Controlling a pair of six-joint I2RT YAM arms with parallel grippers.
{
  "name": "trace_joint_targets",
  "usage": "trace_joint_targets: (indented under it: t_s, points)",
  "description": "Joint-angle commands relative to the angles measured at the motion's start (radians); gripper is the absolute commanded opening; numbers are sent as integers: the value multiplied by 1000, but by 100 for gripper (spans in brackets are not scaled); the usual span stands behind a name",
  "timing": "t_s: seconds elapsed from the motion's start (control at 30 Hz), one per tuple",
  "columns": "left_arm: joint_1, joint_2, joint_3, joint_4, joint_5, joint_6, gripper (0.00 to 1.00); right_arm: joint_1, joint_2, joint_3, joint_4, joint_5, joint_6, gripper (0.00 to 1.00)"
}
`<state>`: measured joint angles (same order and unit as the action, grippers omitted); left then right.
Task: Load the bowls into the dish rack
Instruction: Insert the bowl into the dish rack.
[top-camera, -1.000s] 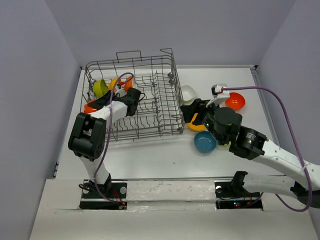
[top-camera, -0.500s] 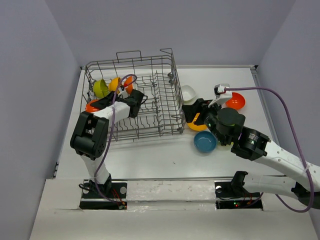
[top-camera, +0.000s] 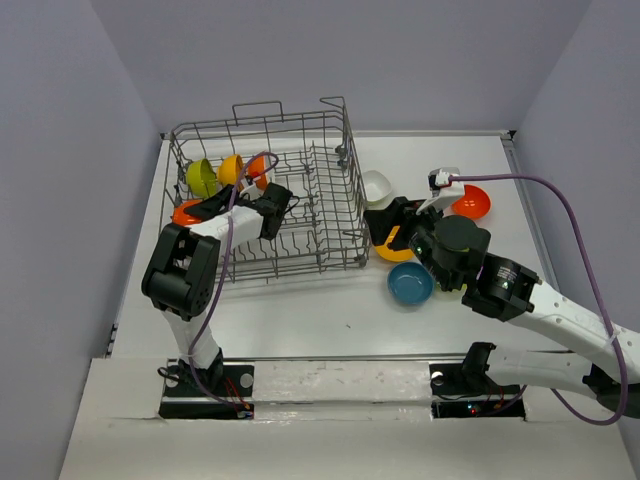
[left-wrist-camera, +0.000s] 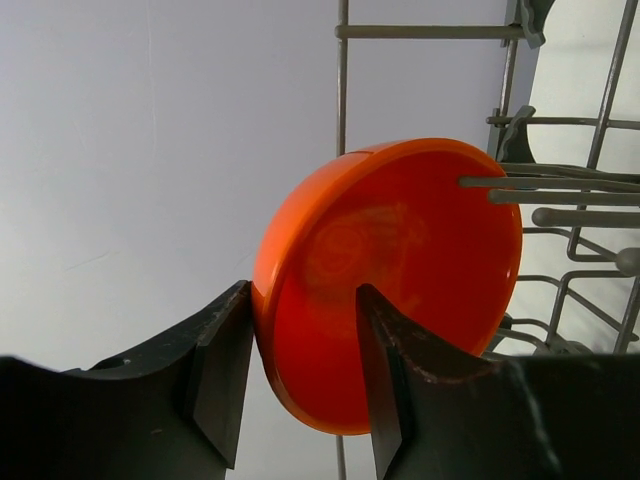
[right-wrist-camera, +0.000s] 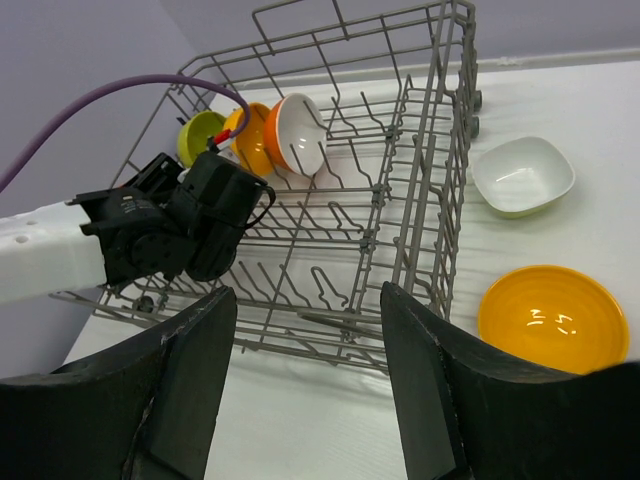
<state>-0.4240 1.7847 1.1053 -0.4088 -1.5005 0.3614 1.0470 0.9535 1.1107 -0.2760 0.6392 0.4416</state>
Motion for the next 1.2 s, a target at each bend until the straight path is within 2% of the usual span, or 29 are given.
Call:
trace_joint_targets:
  t_s: [0.0,0.9,1.17]
  points:
    - [2,-11,-16,-12,-161,-32,54,-2,-18,-5,41,28,0,65]
    - [-13,-21,-33,-2,-113,-38,56,-2,-19,-6,41,45,-6,64]
    - [-15,-5,-7,-57,-78,-100,57,-2,-15,-5,40,54,-9,64]
